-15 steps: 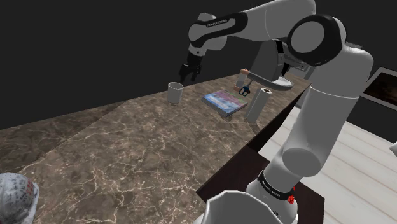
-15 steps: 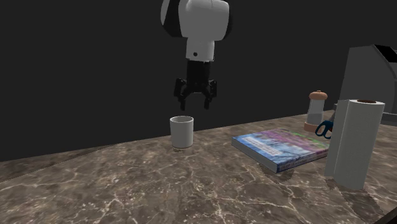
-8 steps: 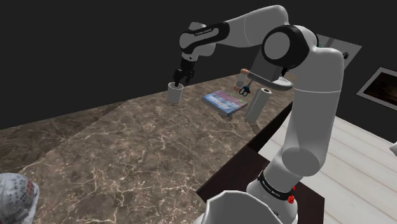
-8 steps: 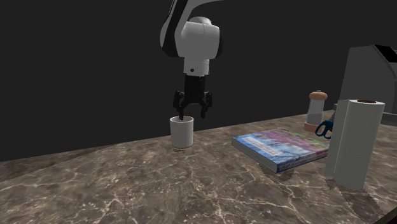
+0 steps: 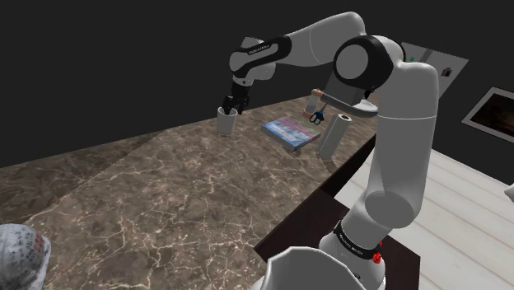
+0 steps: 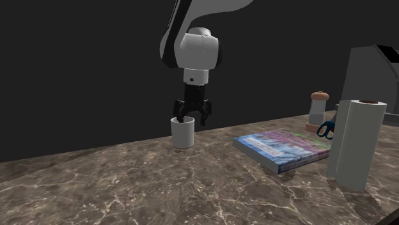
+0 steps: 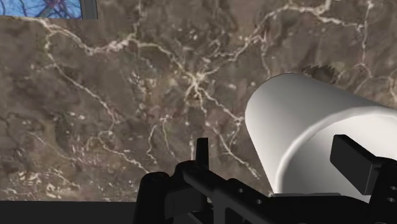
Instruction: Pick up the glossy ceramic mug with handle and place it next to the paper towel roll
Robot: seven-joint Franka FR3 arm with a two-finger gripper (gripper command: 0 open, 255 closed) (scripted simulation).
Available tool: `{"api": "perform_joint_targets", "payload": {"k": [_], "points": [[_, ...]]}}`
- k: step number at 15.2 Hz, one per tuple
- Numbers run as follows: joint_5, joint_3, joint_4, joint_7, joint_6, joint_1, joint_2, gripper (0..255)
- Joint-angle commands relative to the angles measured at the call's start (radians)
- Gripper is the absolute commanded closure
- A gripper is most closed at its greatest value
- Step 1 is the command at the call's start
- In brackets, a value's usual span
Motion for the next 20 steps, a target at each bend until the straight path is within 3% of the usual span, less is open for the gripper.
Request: {"api": "perform_joint_targets", "payload": {"k": [1,4,5,14,20], "points": [[0.000,0.000,0.000,0.000,0.001,0.000,0.001,0],[0.000,0.000,0.000,0.000,0.001,0.000,0.000,0],[0.000,0.000,0.000,0.000,0.001,0.000,0.000,255],[0.000,0.000,0.000,0.000,0.001,0.000,0.001,255],[-0.009,-0.004,0.035,0.009,-0.065,0.001,-0.032,255]]}}
